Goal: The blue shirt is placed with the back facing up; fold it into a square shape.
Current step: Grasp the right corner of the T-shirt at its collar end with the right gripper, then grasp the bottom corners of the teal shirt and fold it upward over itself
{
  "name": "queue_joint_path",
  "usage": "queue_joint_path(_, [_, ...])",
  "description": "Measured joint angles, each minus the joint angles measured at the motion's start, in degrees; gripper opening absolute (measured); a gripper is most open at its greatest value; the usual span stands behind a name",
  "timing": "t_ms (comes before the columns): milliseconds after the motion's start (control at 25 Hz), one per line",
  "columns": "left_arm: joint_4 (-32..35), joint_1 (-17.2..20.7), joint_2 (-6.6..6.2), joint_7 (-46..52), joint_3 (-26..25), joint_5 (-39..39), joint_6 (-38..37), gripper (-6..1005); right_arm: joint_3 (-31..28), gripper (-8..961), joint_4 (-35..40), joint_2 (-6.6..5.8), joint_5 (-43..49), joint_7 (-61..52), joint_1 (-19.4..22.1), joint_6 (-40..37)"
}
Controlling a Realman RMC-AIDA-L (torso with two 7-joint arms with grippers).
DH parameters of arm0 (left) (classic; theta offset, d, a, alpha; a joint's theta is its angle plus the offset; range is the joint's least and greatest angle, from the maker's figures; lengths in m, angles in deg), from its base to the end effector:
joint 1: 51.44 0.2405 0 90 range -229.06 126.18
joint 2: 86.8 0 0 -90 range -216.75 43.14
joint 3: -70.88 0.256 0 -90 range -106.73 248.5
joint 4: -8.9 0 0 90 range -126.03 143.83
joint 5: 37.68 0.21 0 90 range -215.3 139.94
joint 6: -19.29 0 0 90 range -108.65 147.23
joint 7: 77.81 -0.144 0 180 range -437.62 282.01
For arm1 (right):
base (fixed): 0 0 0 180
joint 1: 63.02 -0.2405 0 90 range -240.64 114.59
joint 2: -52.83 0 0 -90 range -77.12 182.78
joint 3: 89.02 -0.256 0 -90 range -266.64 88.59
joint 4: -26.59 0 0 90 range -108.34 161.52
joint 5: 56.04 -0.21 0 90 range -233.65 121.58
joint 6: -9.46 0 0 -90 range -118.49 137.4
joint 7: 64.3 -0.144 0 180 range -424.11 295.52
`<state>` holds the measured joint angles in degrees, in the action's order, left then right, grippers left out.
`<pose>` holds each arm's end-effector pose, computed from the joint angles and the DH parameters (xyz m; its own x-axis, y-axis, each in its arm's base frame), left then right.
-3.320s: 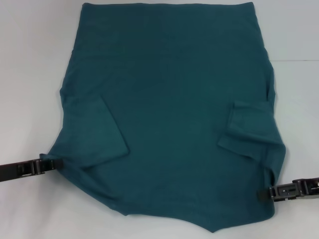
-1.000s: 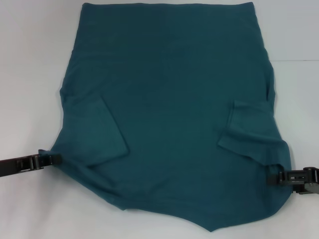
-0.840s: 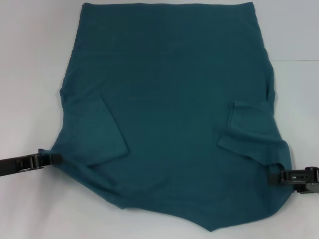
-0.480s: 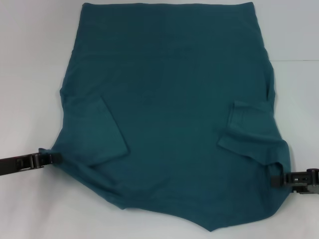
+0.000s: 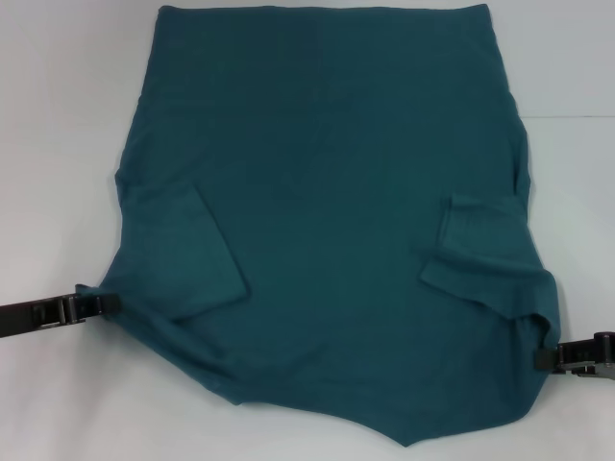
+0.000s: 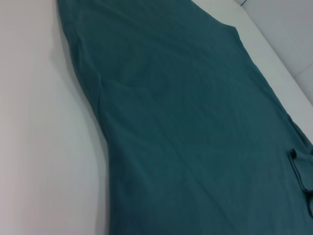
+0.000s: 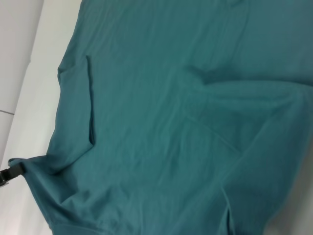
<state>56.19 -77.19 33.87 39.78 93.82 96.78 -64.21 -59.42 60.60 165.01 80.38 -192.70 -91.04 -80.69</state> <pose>-0.3401 0.3110 0.0377 0.2760 0.8061 0.5235 0.9596 -0.2616 -0.1032 0.3439 0.2980 0.0356 0.1057 -0.9484 -0.2988 -0.9893 -0.1306 0.0647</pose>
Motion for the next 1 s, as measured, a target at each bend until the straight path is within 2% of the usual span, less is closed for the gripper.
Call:
queue_joint_path(400, [0.00,0.09,0.09,-0.13,0.00,0.00,0.00,32,-0.25,152,0.01,0.50,-0.09,1.34,0.18,0.48])
queue_joint_path(640, [0.13,0.56,0.08,0.01,-0.14,-0.06,-0.56,37,-3.31,36,0.03,0.38,-0.11,4.25,1.65,0.02])
queue_joint_path(840, [0.46,1.76,-0.20,0.07,-0.38,-1.31,-3.66,41,-6.21,37,0.10,0.12,-0.18,8.16,3.30,-1.31])
queue_joint_path(1000, [0.76,2.55,-0.33,-0.38,-2.57,-1.39,-7.27,44,-8.86,37,0.13,0.08,-0.20,12.02,4.61,-3.72])
